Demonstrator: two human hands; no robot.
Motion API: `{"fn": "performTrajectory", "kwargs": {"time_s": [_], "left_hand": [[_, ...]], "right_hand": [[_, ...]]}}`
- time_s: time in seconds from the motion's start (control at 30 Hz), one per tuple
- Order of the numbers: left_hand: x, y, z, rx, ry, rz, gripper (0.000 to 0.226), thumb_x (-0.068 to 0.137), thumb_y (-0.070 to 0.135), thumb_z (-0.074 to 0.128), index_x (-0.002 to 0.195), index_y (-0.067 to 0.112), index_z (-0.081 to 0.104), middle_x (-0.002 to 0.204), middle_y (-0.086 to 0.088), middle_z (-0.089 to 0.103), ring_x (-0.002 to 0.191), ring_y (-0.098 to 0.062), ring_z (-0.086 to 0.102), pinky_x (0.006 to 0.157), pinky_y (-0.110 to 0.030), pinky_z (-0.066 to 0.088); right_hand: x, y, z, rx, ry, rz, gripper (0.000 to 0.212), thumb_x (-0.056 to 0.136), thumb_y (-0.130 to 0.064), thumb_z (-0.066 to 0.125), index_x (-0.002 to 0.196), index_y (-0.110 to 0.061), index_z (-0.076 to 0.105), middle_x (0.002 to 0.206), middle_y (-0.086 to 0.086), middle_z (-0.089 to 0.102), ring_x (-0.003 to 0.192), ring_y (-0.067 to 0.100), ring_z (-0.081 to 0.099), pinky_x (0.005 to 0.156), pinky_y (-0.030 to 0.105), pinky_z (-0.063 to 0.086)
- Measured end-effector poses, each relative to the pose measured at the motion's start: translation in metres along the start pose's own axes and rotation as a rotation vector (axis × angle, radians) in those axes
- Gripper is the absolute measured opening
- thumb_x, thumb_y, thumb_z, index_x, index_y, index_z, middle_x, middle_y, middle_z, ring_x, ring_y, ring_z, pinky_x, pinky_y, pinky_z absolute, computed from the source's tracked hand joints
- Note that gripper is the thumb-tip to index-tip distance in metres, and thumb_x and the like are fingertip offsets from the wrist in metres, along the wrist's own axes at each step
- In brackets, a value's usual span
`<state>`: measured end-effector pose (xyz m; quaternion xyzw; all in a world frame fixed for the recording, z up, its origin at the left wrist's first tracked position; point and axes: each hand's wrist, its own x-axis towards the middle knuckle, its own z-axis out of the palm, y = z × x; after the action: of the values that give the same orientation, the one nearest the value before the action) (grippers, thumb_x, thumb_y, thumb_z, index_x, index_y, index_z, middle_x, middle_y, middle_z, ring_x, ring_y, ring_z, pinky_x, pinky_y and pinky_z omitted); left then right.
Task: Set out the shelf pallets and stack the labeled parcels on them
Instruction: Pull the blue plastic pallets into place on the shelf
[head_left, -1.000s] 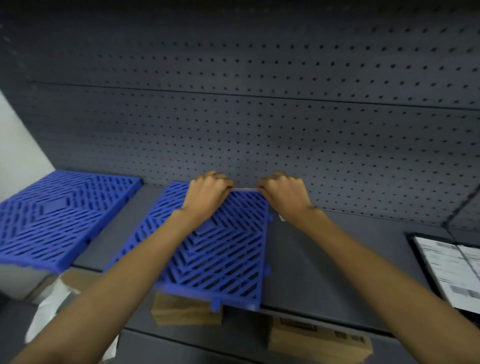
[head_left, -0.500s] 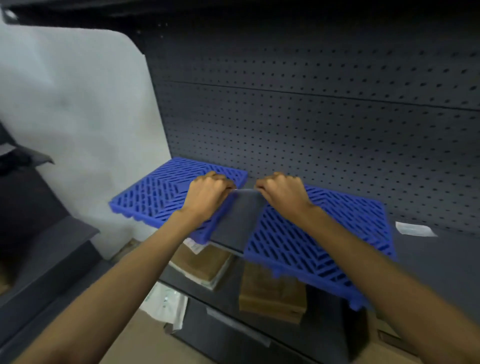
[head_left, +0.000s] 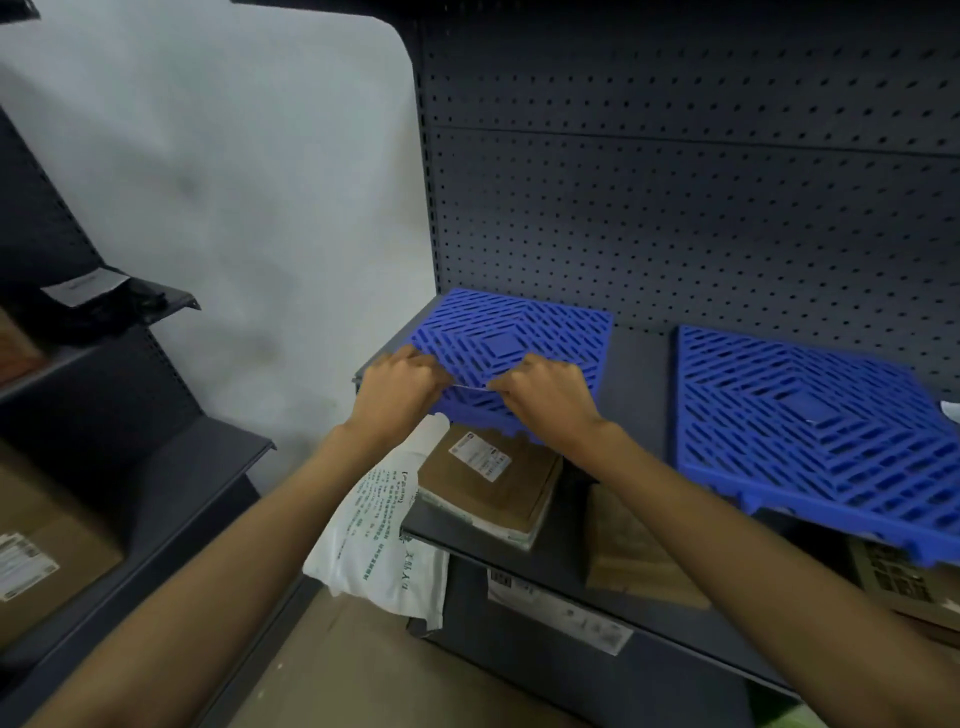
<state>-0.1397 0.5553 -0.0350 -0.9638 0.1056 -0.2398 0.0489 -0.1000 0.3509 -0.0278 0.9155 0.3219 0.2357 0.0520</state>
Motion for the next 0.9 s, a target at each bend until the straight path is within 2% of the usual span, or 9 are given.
{"fn": "performTrajectory", "kwargs": {"time_s": [0.13, 0.23, 0.33, 0.5, 0.6, 0.67, 0.77, 0.83, 0.9], "left_hand": [[-0.013, -0.016, 0.008, 0.01, -0.025, 0.004, 0.012, 0.077, 0.025, 0.08, 0.088, 0.027, 0.075, 0.081, 0.005, 0.072, 0.079, -0.022, 0.064, 0.06, -0.033, 0.055], [-0.022, -0.019, 0.015, -0.025, -0.029, 0.023, 0.02, 0.079, 0.029, 0.08, 0.098, 0.023, 0.076, 0.091, 0.001, 0.074, 0.087, -0.022, 0.067, 0.064, -0.036, 0.058], [-0.024, -0.019, 0.015, -0.095, 0.042, 0.085, 0.019, 0.085, 0.033, 0.074, 0.098, 0.02, 0.076, 0.094, 0.002, 0.075, 0.086, -0.021, 0.068, 0.061, -0.033, 0.055], [-0.019, -0.017, 0.013, -0.155, 0.067, 0.11, 0.026, 0.092, 0.038, 0.063, 0.094, 0.016, 0.076, 0.092, 0.0, 0.075, 0.086, -0.021, 0.068, 0.069, -0.033, 0.054], [-0.009, -0.014, 0.01, -0.153, 0.055, 0.134, 0.032, 0.094, 0.039, 0.057, 0.089, 0.014, 0.075, 0.087, -0.002, 0.074, 0.083, -0.022, 0.067, 0.07, -0.034, 0.053], [0.0, -0.01, 0.008, -0.165, 0.057, 0.152, 0.035, 0.095, 0.04, 0.053, 0.088, 0.014, 0.074, 0.086, -0.003, 0.074, 0.082, -0.022, 0.067, 0.07, -0.034, 0.052], [0.016, 0.0, 0.007, -0.18, 0.062, 0.178, 0.031, 0.095, 0.038, 0.057, 0.09, 0.014, 0.075, 0.089, -0.005, 0.074, 0.086, -0.025, 0.066, 0.072, -0.036, 0.052], [0.029, 0.009, 0.01, -0.172, 0.066, 0.212, 0.029, 0.094, 0.036, 0.059, 0.089, 0.014, 0.076, 0.088, -0.005, 0.074, 0.085, -0.026, 0.066, 0.07, -0.037, 0.054], [0.043, 0.021, 0.012, -0.154, 0.073, 0.247, 0.027, 0.094, 0.036, 0.059, 0.089, 0.015, 0.076, 0.088, -0.003, 0.074, 0.085, -0.025, 0.065, 0.069, -0.037, 0.054]], "right_hand": [[0.002, -0.024, 0.011, -0.075, -0.148, 0.004, 0.016, 0.075, -0.023, 0.08, 0.066, -0.032, 0.071, 0.047, -0.006, 0.044, 0.051, 0.014, 0.053, 0.042, 0.024, 0.014], [0.002, -0.03, 0.013, -0.084, -0.127, 0.016, 0.014, 0.069, -0.025, 0.082, 0.064, -0.031, 0.07, 0.047, -0.005, 0.048, 0.048, 0.015, 0.052, 0.042, 0.022, 0.019], [-0.002, -0.028, 0.014, -0.087, -0.108, -0.009, 0.009, 0.082, -0.023, 0.071, 0.075, -0.028, 0.069, 0.058, -0.003, 0.057, 0.06, 0.018, 0.057, 0.045, 0.024, 0.027], [-0.007, -0.029, 0.007, -0.076, -0.104, 0.025, 0.026, 0.067, -0.019, 0.081, 0.054, -0.026, 0.059, 0.046, -0.005, 0.047, 0.049, 0.018, 0.053, 0.044, 0.022, 0.02], [-0.01, -0.026, 0.004, -0.092, -0.104, 0.036, 0.034, 0.067, -0.019, 0.077, 0.05, -0.023, 0.049, 0.046, -0.007, 0.035, 0.049, 0.017, 0.05, 0.044, 0.022, 0.014], [-0.013, -0.023, 0.002, -0.106, -0.142, 0.013, 0.027, 0.079, -0.022, 0.068, 0.057, -0.022, 0.052, 0.053, -0.007, 0.045, 0.057, 0.017, 0.051, 0.045, 0.025, 0.018], [-0.018, -0.011, -0.004, -0.042, -0.129, -0.008, 0.021, 0.093, -0.035, 0.053, 0.078, -0.024, 0.062, 0.074, -0.005, 0.062, 0.077, 0.019, 0.058, 0.05, 0.029, 0.032], [-0.024, 0.003, -0.011, -0.024, -0.116, 0.018, 0.023, 0.097, -0.041, 0.05, 0.093, -0.025, 0.066, 0.086, -0.004, 0.067, 0.089, 0.02, 0.061, 0.056, 0.031, 0.04], [-0.033, 0.023, -0.017, -0.042, -0.135, 0.048, 0.022, 0.099, -0.037, 0.049, 0.099, -0.023, 0.066, 0.089, -0.002, 0.068, 0.092, 0.021, 0.061, 0.058, 0.032, 0.044]]}}
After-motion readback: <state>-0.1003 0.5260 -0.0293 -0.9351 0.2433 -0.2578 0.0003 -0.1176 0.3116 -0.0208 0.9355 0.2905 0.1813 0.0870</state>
